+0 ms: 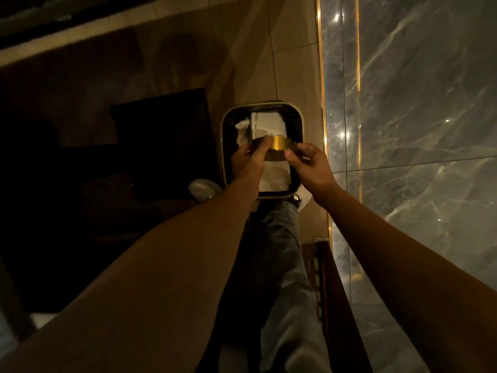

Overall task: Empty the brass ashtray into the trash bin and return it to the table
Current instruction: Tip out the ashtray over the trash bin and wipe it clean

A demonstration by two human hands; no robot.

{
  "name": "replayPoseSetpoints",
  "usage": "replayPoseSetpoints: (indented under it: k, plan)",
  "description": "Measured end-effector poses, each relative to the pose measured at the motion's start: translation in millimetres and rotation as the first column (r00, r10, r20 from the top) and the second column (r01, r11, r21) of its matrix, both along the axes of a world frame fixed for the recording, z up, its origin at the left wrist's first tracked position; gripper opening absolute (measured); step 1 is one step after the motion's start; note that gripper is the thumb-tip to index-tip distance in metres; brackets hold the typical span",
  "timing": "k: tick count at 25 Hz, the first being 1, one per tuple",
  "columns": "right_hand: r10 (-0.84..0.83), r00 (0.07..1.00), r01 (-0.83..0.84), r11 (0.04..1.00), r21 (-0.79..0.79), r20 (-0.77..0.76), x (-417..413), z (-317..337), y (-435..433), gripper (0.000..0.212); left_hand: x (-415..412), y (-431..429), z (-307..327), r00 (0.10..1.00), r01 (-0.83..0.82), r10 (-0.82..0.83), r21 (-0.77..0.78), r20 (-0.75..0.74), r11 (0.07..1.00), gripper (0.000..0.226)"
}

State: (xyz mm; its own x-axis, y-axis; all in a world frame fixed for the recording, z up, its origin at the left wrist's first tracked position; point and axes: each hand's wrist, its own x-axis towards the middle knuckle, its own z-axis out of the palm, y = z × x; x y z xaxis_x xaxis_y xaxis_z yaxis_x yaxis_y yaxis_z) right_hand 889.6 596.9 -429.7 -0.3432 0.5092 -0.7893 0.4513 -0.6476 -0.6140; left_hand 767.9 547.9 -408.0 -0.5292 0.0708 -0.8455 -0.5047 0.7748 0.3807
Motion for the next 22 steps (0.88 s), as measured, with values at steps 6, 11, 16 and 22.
replayPoseSetpoints:
  k: [6,11,16,22]
  plan:
    - [-0.043,0.998,0.042,0.999,0.011,0.051,2,-26,-12,0.037,0,-4,-29,0.999,0.036,-0.036,-0.047,-0.005,0.998,0.056]
    - [0.001,0.999,-0.003,0.999,0.048,0.043,1,-35,-19,0.032,-3,-14,-50,0.998,0.030,-0.033,-0.050,-0.058,0.998,0.045]
    - [0.092,0.994,-0.098,0.991,0.096,0.057,3,-40,-21,0.033,-1,-27,-59,0.986,0.106,-0.112,-0.052,-0.123,0.993,0.035]
    - [0.102,0.994,-0.105,0.985,0.134,0.027,5,-50,-28,0.032,1,-41,-64,0.947,0.304,-0.306,-0.034,-0.102,0.952,0.043]
